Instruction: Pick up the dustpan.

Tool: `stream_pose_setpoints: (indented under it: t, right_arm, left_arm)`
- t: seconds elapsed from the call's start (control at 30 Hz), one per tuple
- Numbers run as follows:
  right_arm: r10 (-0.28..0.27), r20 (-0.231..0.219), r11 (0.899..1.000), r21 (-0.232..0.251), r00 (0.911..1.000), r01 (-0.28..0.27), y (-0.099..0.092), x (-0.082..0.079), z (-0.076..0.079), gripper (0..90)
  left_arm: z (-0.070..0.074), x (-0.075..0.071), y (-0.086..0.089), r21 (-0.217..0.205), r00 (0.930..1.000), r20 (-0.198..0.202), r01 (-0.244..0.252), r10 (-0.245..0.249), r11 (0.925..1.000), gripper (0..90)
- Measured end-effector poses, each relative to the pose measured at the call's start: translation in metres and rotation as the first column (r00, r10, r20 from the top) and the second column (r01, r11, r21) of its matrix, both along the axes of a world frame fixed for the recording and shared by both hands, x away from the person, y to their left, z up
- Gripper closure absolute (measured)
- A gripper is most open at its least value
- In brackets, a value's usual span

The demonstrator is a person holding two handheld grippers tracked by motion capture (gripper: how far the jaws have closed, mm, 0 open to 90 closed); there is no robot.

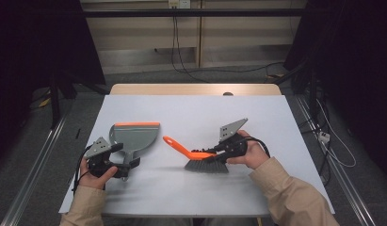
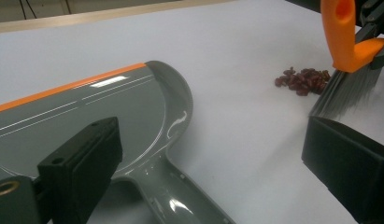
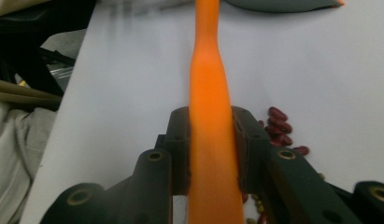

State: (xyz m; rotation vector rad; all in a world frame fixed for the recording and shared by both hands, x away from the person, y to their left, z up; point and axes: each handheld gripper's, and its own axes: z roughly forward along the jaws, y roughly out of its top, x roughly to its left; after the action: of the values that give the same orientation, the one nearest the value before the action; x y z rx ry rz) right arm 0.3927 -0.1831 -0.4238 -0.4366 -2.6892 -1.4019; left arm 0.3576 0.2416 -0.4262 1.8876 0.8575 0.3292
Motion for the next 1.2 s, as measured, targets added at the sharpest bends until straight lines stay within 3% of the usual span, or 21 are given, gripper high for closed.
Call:
stream_pose_setpoints:
  t: [0.1,0.3,0.5,0.57,0.67,0.8,0.93,1.03,1.1,1.2]
  right_arm:
    - [-0.002,0.032,1.0,-0.011,0.9995,0.002,0.002,0.005,0.002,71.3]
    - [0.006,0.053,1.0,-0.02,0.9986,-0.005,0.005,0.011,0.003,71.4]
    - [0.004,0.053,1.0,0.011,0.9986,-0.005,0.008,0.009,0.009,71.4]
    - [-0.023,0.063,0.999,0.035,0.9977,0.021,0.006,0.009,0.015,71.4]
    - [-0.113,0.065,0.991,0.078,0.9915,0.107,-0.003,0.009,0.023,71.4]
    - [-0.222,0.091,0.973,0.089,0.9708,0.214,-0.018,0.009,0.029,71.3]
    - [-0.347,0.144,0.938,0.068,0.9269,0.34,-0.029,0.004,0.031,71.3]
    - [-0.391,0.179,0.92,0.07,0.9028,0.385,-0.035,-0.002,0.026,71.3]
    - [-0.4,0.197,0.916,0.049,0.8952,0.398,-0.038,-0.002,0.02,71.3]
    - [-0.384,0.223,0.92,0.011,0.896,0.391,-0.038,0.004,0.01,71.3]
  left_arm:
    - [0.0,0.0,0.0,-0.001,1.0,0.0,0.0,0.0,1.0,5.0]
    - [0.0,0.0,0.0,-0.001,1.0,0.0,0.0,0.0,1.0,4.9]
    - [0.001,-0.001,0.0,0.0,1.0,0.001,0.001,-0.001,1.0,4.9]
    - [0.001,-0.001,0.0,-0.001,1.0,0.001,0.001,-0.001,1.0,5.0]
    - [0.001,-0.001,0.001,-0.004,1.0,0.005,0.002,-0.002,1.0,5.0]
    - [0.001,-0.001,0.001,-0.005,1.0,0.004,0.005,-0.005,1.0,5.0]
    - [0.001,-0.001,0.001,-0.01,0.9999,0.003,0.011,-0.011,0.9999,5.0]
    - [0.001,-0.001,0.001,-0.013,0.9999,0.001,0.016,-0.016,0.9998,5.0]
    - [0.001,0.0,0.001,-0.016,0.9998,0.0,0.018,-0.018,0.9997,5.0]
    - [0.001,0.001,0.0,-0.02,0.9997,0.003,0.026,-0.026,0.9995,5.0]
